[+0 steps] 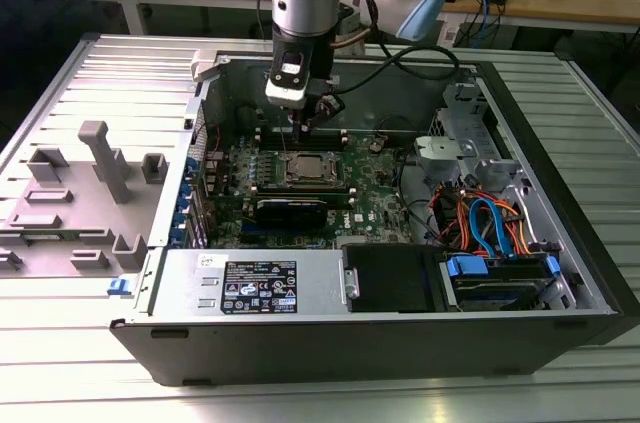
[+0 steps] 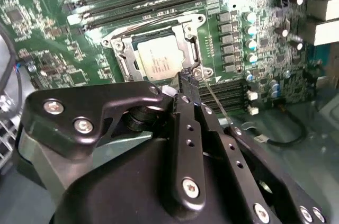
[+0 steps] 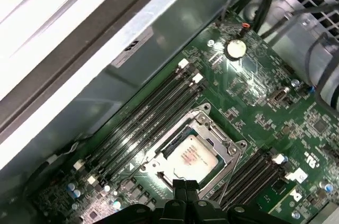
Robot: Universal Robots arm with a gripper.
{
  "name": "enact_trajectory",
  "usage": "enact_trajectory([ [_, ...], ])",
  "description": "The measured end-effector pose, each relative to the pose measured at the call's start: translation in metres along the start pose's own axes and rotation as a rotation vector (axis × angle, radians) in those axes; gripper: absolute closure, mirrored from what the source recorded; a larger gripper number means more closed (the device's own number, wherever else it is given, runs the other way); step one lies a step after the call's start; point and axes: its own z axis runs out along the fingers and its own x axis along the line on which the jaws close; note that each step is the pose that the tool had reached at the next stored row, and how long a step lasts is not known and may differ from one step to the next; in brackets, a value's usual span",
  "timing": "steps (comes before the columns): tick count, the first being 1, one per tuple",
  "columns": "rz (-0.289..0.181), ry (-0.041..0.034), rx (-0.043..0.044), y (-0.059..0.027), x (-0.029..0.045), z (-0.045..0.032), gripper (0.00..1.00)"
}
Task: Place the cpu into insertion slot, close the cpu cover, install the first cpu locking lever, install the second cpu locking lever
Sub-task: 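Install the first cpu locking lever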
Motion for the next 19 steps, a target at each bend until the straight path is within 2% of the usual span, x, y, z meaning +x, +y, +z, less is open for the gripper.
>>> enact_trajectory([
  [7, -0.198, -0.0001, -0.0007, -0.0003, 0.0003, 0.0005, 0.89],
  [12, -0.225, -0.0009, -0.0002, -0.0005, 0.0006, -0.0042, 0.89],
  [19, -0.383, -0.0005, -0.001, -0.0009, 0.001, -0.0038, 0.89],
])
